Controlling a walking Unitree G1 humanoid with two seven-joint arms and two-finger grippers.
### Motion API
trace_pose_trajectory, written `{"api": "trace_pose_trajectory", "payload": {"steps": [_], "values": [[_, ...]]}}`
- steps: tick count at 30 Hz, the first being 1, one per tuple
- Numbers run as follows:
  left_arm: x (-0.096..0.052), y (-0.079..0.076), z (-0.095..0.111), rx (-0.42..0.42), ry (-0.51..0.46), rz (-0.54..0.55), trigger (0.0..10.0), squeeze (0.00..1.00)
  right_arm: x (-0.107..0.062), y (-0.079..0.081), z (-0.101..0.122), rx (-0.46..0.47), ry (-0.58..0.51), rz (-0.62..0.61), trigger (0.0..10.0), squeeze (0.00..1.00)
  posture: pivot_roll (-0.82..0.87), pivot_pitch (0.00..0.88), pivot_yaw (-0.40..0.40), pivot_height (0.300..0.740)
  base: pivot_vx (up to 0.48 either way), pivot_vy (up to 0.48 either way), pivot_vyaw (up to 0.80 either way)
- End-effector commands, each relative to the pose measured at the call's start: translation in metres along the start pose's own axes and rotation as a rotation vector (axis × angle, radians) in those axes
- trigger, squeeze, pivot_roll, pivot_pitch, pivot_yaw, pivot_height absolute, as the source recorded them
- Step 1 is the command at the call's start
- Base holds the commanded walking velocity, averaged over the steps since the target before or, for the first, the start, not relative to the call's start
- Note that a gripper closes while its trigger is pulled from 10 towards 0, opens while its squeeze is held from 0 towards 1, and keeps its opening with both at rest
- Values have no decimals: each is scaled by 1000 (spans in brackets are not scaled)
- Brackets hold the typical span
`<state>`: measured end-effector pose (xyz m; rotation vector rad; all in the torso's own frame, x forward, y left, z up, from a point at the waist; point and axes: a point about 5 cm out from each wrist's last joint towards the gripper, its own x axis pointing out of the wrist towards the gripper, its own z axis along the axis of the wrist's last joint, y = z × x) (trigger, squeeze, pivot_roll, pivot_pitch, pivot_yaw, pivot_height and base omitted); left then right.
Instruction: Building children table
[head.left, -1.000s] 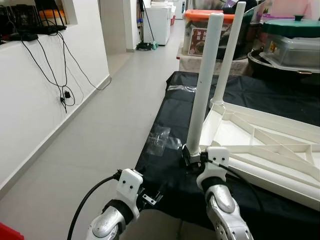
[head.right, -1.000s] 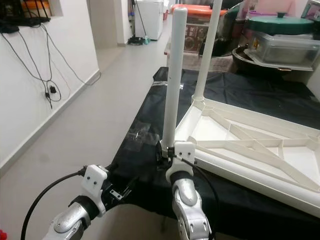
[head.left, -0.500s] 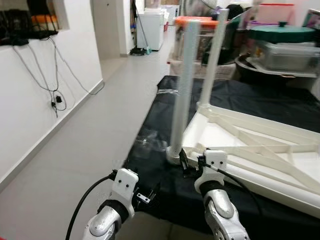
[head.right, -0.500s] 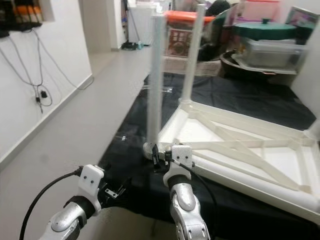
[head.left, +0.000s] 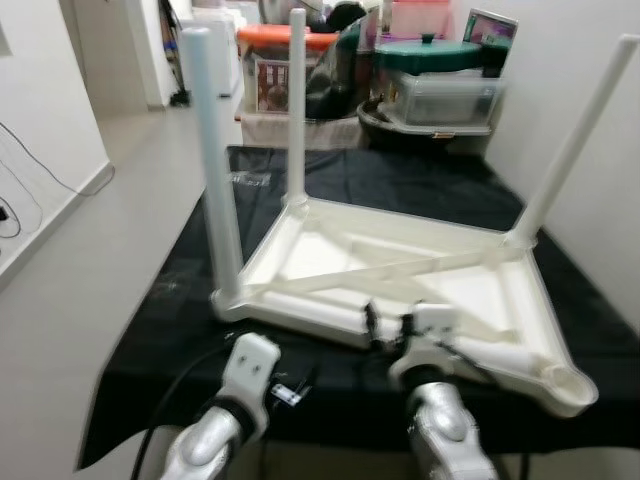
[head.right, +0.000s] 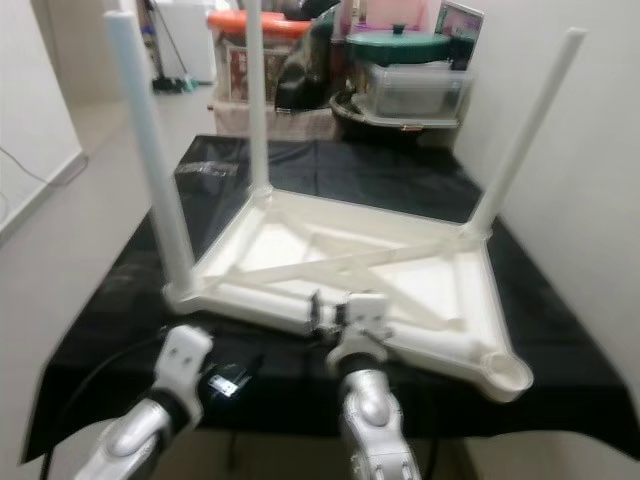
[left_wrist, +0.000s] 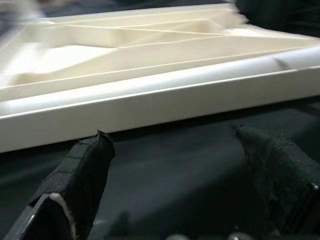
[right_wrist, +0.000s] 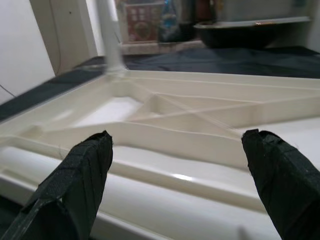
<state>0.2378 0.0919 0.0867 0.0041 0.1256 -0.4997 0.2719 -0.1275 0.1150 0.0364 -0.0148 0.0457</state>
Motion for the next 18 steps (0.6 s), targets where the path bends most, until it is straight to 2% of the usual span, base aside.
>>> {"api": "trace_pose_trajectory", "payload": {"steps": [1,3,6,12,15,18], "values": [[0,0,0,6,2,-8,10000,0,0,-1,1,-6,-9,-9,10000,0,13,0,-25,740,0,-480,0],[0,0,1,1,1,-7,10000,0,2,-1,3,-4,-19,-8,10000,0,15,0,-25,740,0,-311,0],[0,2,1,-20,1,8,10000,0,10,-4,12,7,-61,6,10000,0,17,0,-27,740,0,0,0],[0,2,1,-24,1,9,10000,0,15,-6,17,30,-75,20,10000,0,20,0,-28,740,0,0,0],[0,0,2,-30,-1,7,10000,0,27,-16,30,46,-110,31,10000,0,10,0,-34,740,0,0,0],[0,-1,2,-34,-3,11,10000,0,32,-23,32,43,-109,41,10000,0,-8,0,-33,740,0,0,0]]}}
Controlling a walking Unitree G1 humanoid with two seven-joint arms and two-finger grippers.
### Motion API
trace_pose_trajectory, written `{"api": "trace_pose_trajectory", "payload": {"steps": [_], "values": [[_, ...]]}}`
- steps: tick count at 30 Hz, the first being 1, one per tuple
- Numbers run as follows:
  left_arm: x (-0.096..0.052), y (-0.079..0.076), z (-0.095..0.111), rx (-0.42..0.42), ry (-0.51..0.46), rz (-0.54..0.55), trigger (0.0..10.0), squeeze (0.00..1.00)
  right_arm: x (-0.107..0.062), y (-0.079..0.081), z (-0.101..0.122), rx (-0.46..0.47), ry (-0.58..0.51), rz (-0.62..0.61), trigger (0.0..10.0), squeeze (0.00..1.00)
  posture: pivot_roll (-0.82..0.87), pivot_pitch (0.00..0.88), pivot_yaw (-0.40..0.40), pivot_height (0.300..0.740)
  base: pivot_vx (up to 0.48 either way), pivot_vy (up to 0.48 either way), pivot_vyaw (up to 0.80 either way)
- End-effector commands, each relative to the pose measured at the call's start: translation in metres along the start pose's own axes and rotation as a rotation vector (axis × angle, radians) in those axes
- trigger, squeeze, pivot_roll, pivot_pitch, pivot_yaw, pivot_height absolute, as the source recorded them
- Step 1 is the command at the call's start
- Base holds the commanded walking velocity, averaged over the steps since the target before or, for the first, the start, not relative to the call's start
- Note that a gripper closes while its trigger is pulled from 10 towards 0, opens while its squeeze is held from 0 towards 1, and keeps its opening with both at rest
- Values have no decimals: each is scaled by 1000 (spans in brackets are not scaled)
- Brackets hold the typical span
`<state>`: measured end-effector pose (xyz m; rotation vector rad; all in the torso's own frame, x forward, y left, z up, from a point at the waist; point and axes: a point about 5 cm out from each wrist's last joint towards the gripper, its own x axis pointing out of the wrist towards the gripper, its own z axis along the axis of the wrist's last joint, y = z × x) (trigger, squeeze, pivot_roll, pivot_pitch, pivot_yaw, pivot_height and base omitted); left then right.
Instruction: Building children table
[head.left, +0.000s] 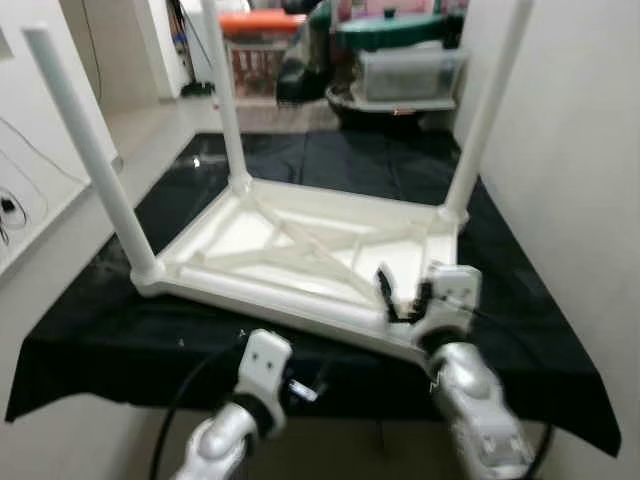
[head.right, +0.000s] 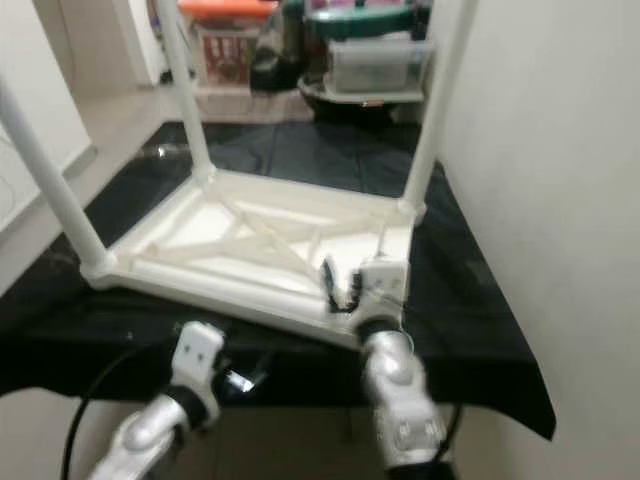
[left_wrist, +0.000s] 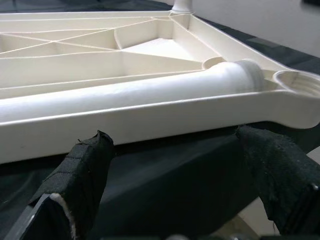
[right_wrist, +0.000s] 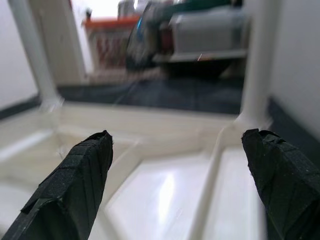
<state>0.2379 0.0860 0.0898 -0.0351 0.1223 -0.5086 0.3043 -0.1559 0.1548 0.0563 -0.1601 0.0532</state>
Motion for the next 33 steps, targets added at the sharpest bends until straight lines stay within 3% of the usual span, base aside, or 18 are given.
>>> {"api": "trace_pose_trajectory", "payload": {"steps": [1,6,11,16,23,27,31,33], "values": [[-2,5,-1,3,9,22,10000,0,-1,5,-9,28,37,29,10000,0,-8,0,-33,740,0,0,0],[-4,6,1,-1,5,21,10000,0,3,-1,-6,79,50,91,10000,0,-8,0,-23,740,0,0,0],[-8,10,2,-12,5,53,10000,0,3,-14,-2,40,60,156,10000,0,-6,0,-18,740,0,0,0],[-12,12,3,-12,-3,65,10000,0,1,-23,1,62,72,181,10000,0,-2,0,-15,740,0,0,0],[-18,13,5,-24,-15,55,10000,0,-7,-29,13,221,112,258,10000,0,3,0,5,740,0,0,0],[-18,9,5,-12,-13,19,10000,0,-14,-36,13,348,221,339,10000,0,7,2,-4,740,0,0,0],[-17,9,4,-15,-3,29,10000,0,-24,-41,12,373,297,455,10000,0,7,6,-12,740,0,0,0],[-17,9,4,-22,2,35,10000,0,-29,-52,9,406,392,501,10000,0,6,6,-13,740,0,0,0]]}}
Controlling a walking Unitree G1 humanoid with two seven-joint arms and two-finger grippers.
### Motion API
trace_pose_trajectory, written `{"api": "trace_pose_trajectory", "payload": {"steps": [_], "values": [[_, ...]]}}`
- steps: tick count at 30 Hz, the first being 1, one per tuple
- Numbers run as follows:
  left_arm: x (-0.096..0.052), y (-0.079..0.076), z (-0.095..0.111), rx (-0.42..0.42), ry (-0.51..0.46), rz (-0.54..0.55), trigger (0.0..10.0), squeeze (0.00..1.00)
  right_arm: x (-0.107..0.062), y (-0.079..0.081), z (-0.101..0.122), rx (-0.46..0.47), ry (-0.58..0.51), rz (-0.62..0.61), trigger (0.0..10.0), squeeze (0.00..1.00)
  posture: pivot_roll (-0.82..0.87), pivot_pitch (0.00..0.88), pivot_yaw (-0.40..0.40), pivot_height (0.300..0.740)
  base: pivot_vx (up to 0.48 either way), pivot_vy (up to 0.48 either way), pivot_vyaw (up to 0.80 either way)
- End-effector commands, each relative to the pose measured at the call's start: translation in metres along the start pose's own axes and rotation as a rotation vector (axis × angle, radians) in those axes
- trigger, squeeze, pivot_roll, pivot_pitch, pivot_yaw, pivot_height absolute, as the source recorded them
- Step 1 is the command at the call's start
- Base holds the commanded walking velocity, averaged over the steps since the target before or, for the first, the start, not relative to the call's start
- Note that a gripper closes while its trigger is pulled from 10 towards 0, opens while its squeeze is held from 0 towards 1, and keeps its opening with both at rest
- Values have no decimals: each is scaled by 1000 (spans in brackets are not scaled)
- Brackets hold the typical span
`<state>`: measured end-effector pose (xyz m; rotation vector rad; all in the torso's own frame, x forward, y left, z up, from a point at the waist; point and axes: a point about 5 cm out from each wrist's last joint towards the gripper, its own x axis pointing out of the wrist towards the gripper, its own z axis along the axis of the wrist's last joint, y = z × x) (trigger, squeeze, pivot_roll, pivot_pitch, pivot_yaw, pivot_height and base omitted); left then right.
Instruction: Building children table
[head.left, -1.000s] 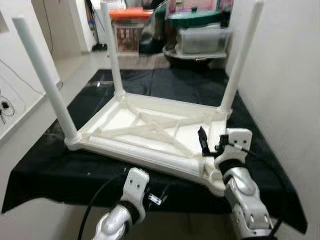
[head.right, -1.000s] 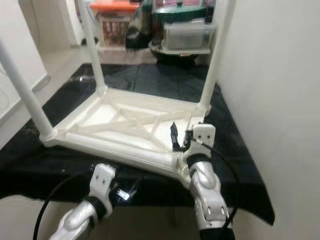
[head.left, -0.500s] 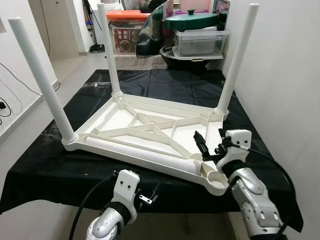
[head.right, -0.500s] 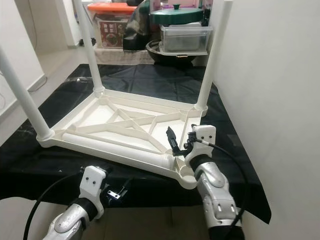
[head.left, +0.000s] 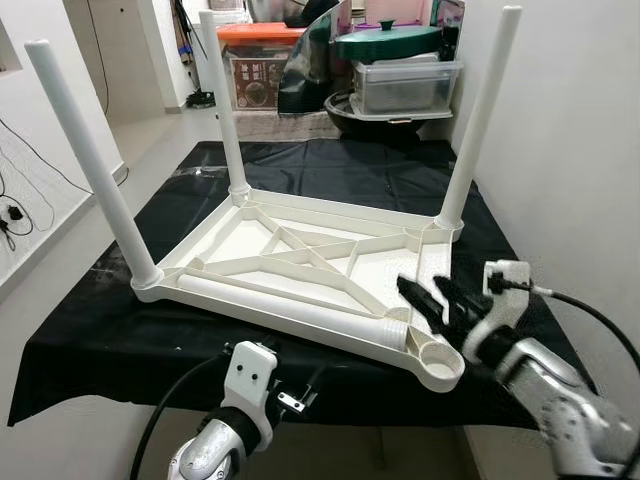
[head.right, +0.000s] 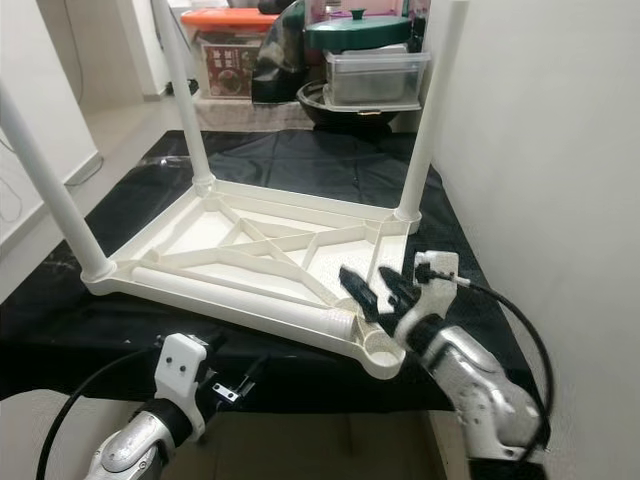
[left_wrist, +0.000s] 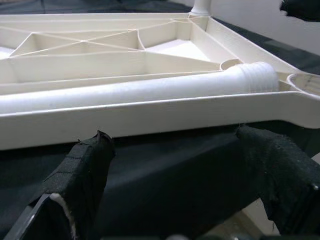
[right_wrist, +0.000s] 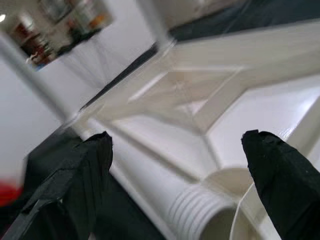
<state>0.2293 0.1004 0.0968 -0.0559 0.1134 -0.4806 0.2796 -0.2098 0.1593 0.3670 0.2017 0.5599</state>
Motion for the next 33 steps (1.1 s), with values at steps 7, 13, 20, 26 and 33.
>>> {"api": "trace_pose_trajectory", "payload": {"steps": [7,13,20,26,33], "values": [[-4,0,0,-8,5,6,10000,0,-9,-16,-5,178,166,16,10000,0,4,15,-17,740,0,0,0],[-6,-2,1,13,2,-3,10000,0,2,-26,-11,214,259,-78,10000,0,19,21,-29,740,0,0,0],[-6,-3,2,22,1,-4,10000,0,15,-34,-12,251,299,-169,10000,0,21,27,-33,740,0,0,0],[-6,-4,1,15,7,-4,10000,0,9,-29,-11,286,357,-82,10000,0,17,27,-37,740,0,0,0],[-6,-4,0,10,9,-5,10000,0,2,-27,-1,308,355,-2,10000,0,17,27,-38,740,0,0,0]]}}
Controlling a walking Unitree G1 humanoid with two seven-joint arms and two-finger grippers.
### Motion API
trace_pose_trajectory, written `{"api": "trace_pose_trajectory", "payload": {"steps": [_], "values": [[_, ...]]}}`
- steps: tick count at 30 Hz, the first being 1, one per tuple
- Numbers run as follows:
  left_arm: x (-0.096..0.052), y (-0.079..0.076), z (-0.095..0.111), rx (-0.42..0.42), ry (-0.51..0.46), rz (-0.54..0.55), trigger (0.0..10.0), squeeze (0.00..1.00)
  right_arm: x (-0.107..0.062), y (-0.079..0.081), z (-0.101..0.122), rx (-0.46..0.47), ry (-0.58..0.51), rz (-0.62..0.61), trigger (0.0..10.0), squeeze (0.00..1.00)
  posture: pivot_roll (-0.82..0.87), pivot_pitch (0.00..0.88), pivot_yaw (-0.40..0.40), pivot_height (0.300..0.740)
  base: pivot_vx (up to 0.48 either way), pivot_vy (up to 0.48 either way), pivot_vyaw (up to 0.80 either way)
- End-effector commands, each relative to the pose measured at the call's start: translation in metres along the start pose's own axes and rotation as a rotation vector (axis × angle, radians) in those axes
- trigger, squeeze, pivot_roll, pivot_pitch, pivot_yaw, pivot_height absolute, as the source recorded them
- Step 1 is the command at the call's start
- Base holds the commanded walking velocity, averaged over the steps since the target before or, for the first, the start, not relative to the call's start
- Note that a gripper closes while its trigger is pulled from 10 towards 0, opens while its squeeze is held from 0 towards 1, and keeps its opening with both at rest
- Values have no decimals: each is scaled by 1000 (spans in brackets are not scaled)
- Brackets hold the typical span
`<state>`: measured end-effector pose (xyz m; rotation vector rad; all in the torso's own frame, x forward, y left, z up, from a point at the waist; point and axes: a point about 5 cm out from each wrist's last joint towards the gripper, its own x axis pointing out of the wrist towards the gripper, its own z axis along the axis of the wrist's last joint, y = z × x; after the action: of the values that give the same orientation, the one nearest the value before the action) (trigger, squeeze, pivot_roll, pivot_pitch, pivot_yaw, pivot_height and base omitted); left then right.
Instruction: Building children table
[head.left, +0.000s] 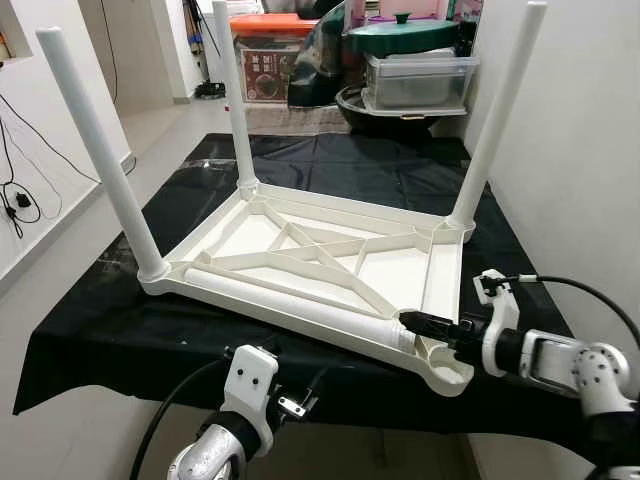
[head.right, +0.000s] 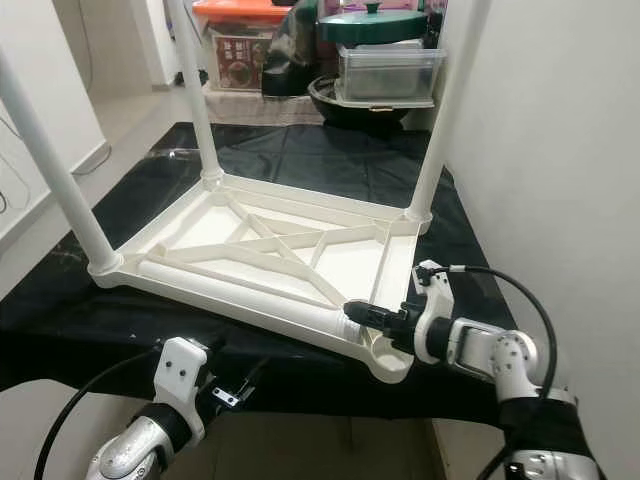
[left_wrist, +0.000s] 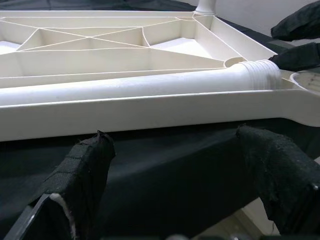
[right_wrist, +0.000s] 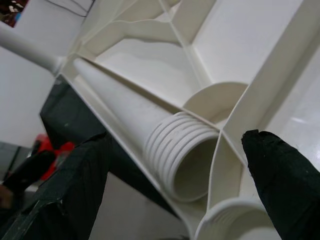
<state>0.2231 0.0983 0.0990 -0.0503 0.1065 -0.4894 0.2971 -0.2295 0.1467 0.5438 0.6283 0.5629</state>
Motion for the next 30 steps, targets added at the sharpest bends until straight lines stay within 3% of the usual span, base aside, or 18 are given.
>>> {"api": "trace_pose_trajectory", "payload": {"steps": [1,7,30], "values": [[-2,0,-1,3,14,4,10000,0,-2,2,-1,14,10,31,10000,0,17,27,-38,740,0,0,0],[-1,1,-1,4,15,4,10000,0,-8,0,-1,38,37,64,10000,0,16,24,-37,740,0,0,0],[-1,0,-1,1,15,5,10000,0,17,20,-17,71,112,153,10000,0,19,33,-41,740,0,0,0]]}}
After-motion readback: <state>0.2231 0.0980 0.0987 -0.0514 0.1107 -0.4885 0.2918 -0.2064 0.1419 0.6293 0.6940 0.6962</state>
